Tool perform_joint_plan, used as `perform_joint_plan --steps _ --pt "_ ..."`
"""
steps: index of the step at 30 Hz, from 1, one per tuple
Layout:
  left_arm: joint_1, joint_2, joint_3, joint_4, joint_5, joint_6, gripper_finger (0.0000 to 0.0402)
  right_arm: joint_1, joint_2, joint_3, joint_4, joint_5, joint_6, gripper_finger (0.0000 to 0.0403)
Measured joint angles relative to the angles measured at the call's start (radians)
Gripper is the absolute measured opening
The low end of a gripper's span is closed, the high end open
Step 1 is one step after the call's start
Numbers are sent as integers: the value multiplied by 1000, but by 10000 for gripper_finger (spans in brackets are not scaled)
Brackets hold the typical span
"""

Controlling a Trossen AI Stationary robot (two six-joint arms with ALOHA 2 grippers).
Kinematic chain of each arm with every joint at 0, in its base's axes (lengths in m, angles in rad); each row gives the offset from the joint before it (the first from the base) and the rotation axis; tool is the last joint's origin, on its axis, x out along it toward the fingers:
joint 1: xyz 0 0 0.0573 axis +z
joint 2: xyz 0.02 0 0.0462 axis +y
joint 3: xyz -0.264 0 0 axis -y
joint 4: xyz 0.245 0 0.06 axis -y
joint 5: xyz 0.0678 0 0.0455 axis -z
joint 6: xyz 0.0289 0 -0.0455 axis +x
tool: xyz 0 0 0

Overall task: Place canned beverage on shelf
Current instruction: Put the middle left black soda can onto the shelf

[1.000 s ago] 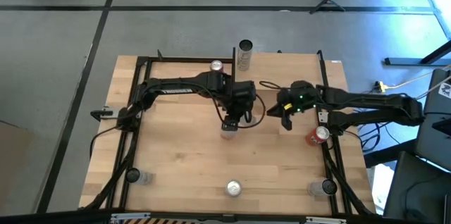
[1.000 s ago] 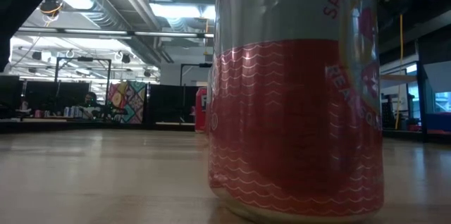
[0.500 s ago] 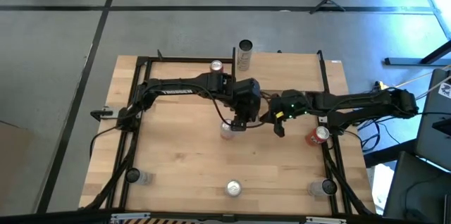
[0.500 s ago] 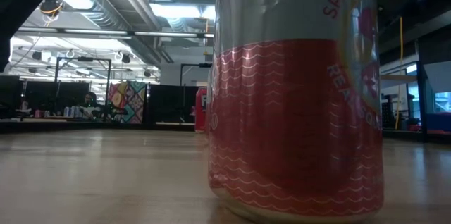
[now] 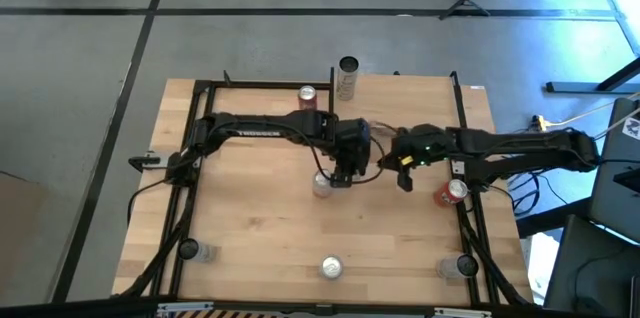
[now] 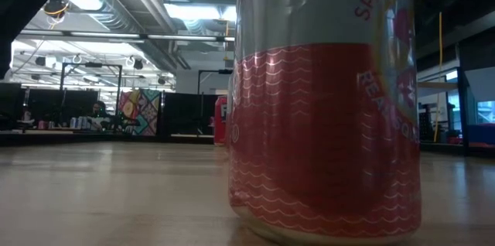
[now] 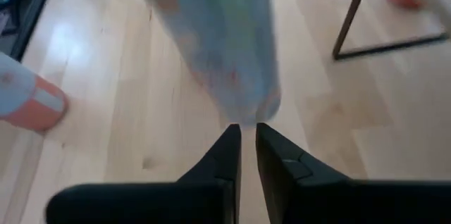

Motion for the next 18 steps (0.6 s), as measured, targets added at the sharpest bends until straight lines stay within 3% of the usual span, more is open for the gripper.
perform_joint_plan --steps 8,18 --pt "7 2 -153 116 33 -30 215 0 -32 1 10 36 21 37" --pt "2 0 -207 159 38 -25 230 0 -22 1 16 36 22 37"
